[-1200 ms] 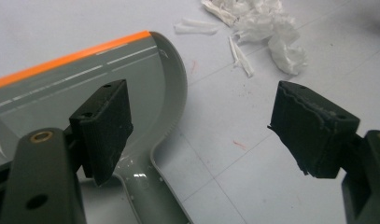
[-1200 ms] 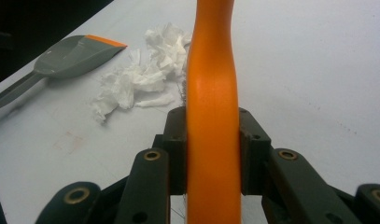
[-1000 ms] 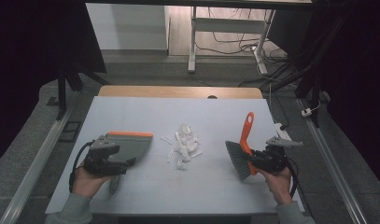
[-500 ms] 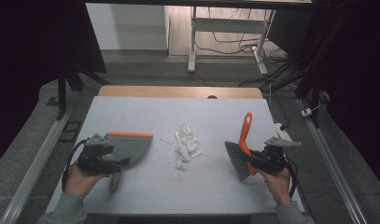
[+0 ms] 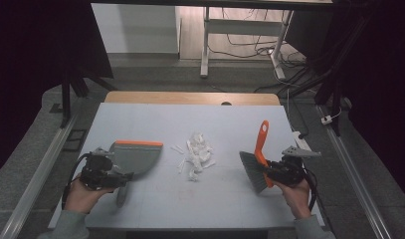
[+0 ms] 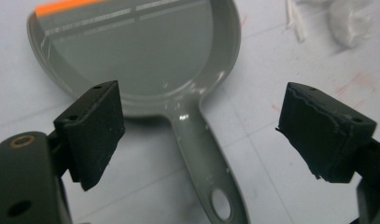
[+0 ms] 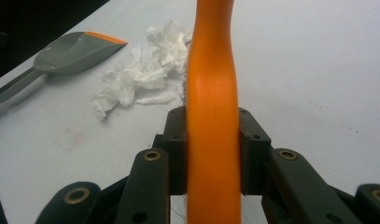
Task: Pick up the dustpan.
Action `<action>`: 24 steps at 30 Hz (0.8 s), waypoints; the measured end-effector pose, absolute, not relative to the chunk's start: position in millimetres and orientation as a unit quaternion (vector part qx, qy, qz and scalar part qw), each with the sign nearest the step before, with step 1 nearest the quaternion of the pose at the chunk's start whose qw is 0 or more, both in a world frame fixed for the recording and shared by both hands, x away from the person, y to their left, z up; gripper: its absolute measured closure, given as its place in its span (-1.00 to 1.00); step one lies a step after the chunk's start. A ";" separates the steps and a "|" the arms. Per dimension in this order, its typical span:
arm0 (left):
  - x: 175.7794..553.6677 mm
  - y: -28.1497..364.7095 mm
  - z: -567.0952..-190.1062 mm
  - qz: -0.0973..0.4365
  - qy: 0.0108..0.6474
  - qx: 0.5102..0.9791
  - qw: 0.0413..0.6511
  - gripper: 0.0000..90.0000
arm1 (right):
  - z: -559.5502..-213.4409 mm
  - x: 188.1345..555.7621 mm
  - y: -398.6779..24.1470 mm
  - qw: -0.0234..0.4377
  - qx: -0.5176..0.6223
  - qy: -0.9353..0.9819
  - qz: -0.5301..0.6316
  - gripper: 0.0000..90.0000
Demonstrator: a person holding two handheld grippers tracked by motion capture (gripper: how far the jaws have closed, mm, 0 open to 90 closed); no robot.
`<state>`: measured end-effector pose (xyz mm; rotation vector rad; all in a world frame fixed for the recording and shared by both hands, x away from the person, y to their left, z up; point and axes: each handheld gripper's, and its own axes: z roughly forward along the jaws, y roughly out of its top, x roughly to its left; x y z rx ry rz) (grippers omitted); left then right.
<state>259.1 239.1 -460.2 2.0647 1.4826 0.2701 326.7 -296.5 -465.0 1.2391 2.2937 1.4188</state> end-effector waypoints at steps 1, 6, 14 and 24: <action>258.4 238.9 -461.9 0.100 0.557 0.774 0.283 -0.66 | -465.2 326.9 -296.5 0.086 0.416 0.769 0.477 0.55; 258.9 237.1 -473.1 0.092 0.568 0.774 0.265 -0.68 | -465.5 326.7 -296.1 0.087 0.416 0.771 0.475 0.55; 260.9 232.5 -486.6 0.083 0.582 0.768 0.253 -0.76 | -466.9 326.8 -295.3 0.085 0.415 0.772 0.473 0.55; 263.5 229.8 -502.7 0.071 0.597 0.761 0.243 -0.78 | -467.5 327.0 -294.9 0.086 0.415 0.774 0.471 0.55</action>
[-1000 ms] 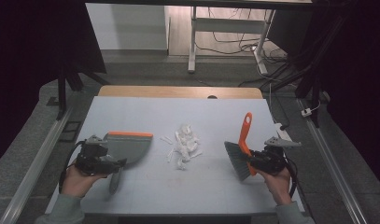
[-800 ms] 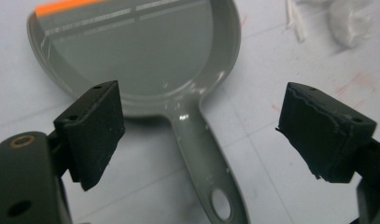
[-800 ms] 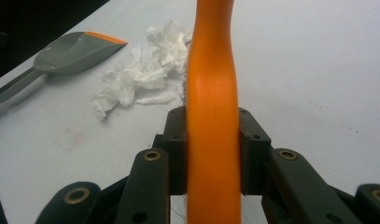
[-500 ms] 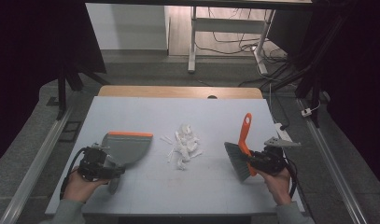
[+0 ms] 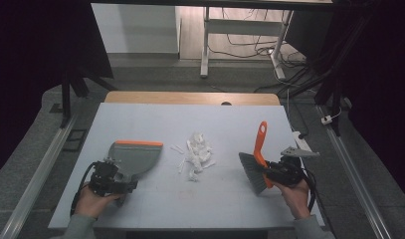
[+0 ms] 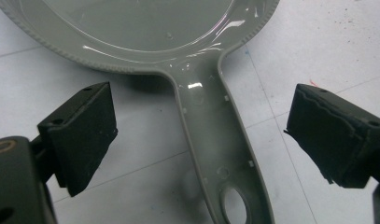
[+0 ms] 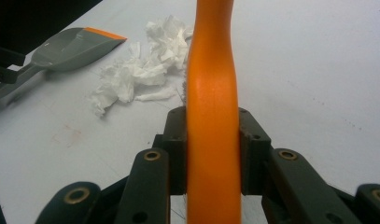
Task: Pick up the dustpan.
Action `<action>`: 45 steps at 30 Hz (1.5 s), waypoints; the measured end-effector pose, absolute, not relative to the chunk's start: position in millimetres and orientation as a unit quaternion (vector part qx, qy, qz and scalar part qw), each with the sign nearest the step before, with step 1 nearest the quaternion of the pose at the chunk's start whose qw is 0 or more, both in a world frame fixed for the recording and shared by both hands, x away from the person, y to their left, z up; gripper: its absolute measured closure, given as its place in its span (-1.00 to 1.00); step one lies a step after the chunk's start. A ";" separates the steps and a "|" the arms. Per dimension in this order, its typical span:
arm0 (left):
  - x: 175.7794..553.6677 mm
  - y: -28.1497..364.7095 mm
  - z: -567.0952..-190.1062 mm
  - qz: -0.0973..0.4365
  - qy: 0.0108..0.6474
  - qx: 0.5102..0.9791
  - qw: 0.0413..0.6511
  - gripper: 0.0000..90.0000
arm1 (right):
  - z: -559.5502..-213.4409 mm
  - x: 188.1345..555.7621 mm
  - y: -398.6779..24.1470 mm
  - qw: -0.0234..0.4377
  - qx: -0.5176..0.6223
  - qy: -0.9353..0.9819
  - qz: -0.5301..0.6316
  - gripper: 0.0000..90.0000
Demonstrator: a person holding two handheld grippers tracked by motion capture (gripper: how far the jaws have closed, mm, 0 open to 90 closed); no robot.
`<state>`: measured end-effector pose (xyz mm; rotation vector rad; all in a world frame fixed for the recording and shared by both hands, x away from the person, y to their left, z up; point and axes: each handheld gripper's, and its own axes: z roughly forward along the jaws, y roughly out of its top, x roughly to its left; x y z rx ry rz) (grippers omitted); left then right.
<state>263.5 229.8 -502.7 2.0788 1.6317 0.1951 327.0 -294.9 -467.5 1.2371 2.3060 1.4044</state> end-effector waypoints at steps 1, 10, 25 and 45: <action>263.9 229.9 -503.7 0.071 0.598 0.760 0.244 -0.78 | -467.6 327.1 -295.0 0.086 0.415 0.774 0.471 0.55; 268.3 231.0 -514.6 0.067 0.606 0.750 0.258 -0.67 | -468.0 327.0 -294.3 0.086 0.416 0.775 0.468 0.55; 274.1 230.3 -525.8 0.064 0.625 0.731 0.268 -0.32 | -468.1 327.0 -294.9 0.088 0.417 0.775 0.467 0.55; 273.9 240.2 -526.5 0.064 0.630 0.718 0.291 0.36 | -467.7 327.0 -295.5 0.090 0.417 0.775 0.467 0.55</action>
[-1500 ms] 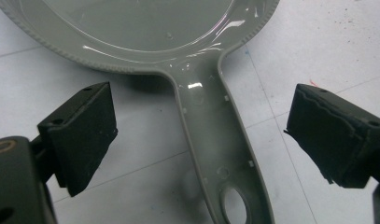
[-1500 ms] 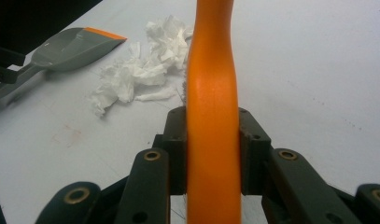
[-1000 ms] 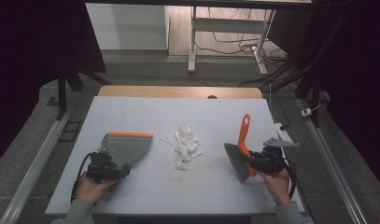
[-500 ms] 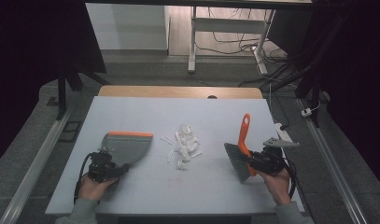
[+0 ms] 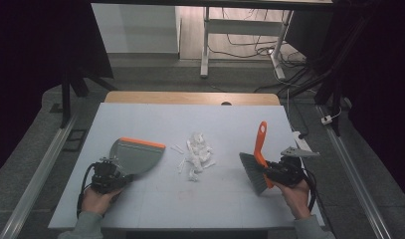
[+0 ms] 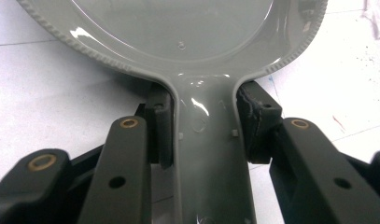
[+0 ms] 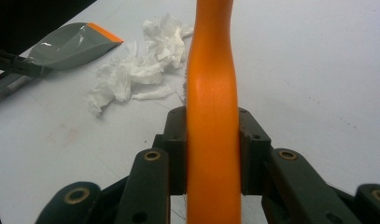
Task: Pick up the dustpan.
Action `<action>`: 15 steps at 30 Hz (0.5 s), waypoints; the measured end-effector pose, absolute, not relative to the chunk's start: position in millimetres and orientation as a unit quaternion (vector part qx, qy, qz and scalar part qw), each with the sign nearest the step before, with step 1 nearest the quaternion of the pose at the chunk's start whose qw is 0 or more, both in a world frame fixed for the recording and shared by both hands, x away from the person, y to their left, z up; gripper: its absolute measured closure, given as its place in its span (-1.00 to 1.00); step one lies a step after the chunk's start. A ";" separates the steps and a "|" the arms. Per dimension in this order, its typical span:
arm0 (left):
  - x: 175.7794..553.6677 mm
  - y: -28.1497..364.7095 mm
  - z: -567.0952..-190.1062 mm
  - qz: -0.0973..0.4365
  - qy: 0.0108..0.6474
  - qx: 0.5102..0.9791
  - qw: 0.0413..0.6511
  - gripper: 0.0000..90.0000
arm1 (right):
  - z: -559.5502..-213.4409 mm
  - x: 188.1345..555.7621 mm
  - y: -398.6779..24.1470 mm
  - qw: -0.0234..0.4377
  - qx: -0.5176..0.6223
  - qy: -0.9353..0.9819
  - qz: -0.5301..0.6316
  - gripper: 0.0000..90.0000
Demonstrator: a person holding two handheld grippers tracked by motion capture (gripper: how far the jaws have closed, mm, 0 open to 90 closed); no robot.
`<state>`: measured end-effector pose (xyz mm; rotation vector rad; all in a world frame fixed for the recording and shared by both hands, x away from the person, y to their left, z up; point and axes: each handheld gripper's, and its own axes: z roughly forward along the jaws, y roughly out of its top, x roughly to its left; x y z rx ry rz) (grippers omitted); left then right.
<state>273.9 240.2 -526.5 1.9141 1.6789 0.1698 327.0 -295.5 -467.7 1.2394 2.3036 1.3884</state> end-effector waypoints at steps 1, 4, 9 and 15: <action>273.9 240.9 -526.8 0.062 0.629 0.718 0.292 0.36 | -467.9 327.0 -295.5 0.090 0.417 0.775 0.466 0.55; 273.4 241.8 -526.4 0.064 0.627 0.719 0.293 0.37 | -467.9 326.8 -295.5 0.090 0.417 0.775 0.466 0.55; 273.0 243.9 -526.3 0.064 0.621 0.723 0.295 0.37 | -467.4 326.6 -295.9 0.091 0.417 0.773 0.468 0.55; 273.1 253.0 -528.1 0.060 0.614 0.725 0.307 0.37 | -467.3 326.4 -295.8 0.091 0.416 0.774 0.468 0.55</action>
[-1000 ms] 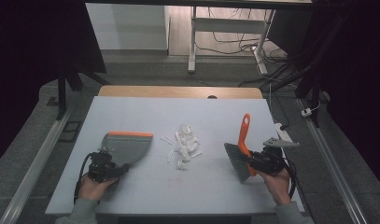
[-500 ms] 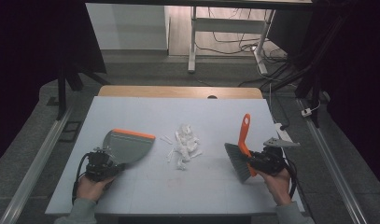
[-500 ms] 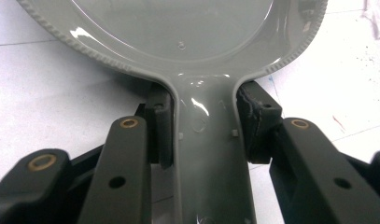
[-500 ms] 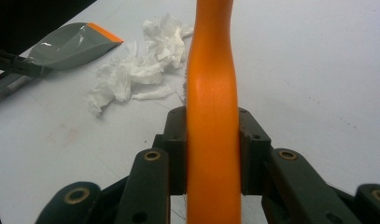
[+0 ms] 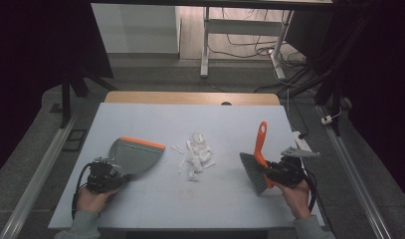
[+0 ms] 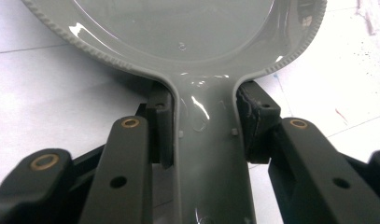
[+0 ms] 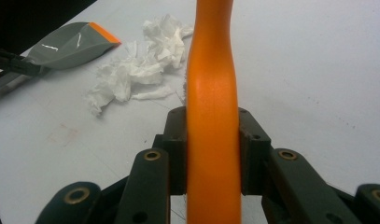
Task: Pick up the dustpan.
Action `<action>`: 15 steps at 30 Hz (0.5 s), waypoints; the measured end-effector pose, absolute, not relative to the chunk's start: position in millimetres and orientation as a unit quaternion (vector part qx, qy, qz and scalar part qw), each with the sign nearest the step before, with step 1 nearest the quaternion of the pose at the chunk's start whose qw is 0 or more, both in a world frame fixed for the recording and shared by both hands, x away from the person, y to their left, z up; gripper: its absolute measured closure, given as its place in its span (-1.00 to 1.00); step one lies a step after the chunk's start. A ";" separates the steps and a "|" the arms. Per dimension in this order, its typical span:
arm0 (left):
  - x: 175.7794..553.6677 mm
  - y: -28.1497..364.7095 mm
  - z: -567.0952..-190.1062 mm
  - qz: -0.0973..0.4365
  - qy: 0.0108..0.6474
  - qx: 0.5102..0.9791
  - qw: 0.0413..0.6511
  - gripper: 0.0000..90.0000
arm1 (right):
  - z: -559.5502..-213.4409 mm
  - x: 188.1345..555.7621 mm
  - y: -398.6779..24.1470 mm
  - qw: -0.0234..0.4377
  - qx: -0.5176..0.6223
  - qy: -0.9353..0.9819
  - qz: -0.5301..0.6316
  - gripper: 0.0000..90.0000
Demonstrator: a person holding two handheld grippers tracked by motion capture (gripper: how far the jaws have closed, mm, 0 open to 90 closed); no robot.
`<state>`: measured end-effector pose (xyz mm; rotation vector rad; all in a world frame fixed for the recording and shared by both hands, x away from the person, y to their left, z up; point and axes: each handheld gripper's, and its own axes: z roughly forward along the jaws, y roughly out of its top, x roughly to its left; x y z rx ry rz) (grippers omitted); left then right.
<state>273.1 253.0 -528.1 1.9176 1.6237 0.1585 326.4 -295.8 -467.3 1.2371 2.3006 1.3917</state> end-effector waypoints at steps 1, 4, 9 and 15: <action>273.1 254.6 -528.0 0.060 0.614 0.725 0.307 0.37 | -467.3 326.4 -295.8 0.091 0.416 0.774 0.468 0.55; 273.2 259.1 -528.4 0.061 0.613 0.725 0.310 0.38 | -467.3 326.4 -295.4 0.090 0.416 0.774 0.468 0.55; 273.0 262.9 -527.1 0.064 0.605 0.728 0.315 0.38 | -467.2 326.3 -295.5 0.091 0.417 0.774 0.469 0.56; 272.2 268.8 -524.2 0.071 0.595 0.731 0.326 0.38 | -466.5 325.7 -295.6 0.092 0.415 0.774 0.469 0.56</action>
